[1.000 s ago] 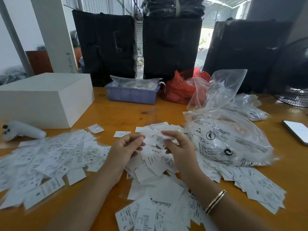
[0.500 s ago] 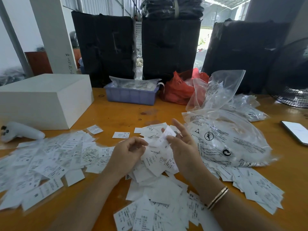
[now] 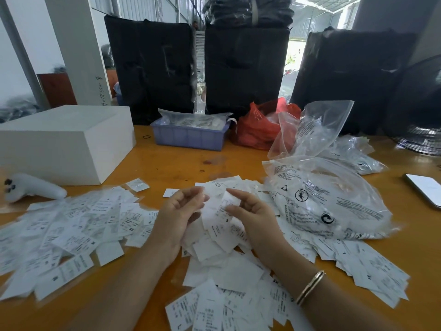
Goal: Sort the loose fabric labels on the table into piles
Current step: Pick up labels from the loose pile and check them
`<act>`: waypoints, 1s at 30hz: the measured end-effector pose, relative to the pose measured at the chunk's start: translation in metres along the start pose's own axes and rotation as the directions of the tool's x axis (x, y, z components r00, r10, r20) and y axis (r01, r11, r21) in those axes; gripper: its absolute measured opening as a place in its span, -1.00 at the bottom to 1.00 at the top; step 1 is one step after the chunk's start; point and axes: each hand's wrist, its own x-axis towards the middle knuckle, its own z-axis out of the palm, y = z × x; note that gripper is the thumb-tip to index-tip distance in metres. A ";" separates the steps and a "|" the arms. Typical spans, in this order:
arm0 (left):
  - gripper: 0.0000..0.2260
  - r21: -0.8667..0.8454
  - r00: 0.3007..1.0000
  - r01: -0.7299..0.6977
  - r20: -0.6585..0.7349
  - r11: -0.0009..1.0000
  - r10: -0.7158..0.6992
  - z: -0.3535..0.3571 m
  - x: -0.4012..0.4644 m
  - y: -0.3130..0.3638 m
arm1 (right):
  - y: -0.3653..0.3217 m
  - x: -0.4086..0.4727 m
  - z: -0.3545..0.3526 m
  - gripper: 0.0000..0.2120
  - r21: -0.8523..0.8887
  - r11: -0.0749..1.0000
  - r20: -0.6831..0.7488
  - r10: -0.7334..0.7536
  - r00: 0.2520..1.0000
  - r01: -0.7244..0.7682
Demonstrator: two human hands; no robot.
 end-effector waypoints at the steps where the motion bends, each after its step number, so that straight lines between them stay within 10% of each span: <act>1: -0.72 -0.018 0.998 0.024 0.054 1.000 -0.023 0.000 0.000 0.000 | -0.001 0.001 -0.001 -0.67 0.097 0.995 -0.021 0.008 1.000 -0.006; 9: -0.81 0.010 1.000 0.011 0.017 1.000 -0.011 0.003 -0.001 -0.002 | 0.000 0.000 -0.002 -0.70 0.150 0.988 0.068 0.026 0.997 -0.036; 17: -0.87 0.592 0.919 -0.387 0.186 0.707 0.348 0.000 -0.002 -0.006 | -0.001 0.005 -0.013 -0.79 0.338 0.931 -0.154 -0.087 0.984 0.136; 30: -0.80 0.640 0.888 -0.455 0.275 0.619 0.369 0.003 -0.006 -0.005 | -0.006 0.001 -0.001 -0.82 -0.037 0.954 -0.137 -0.301 0.944 0.299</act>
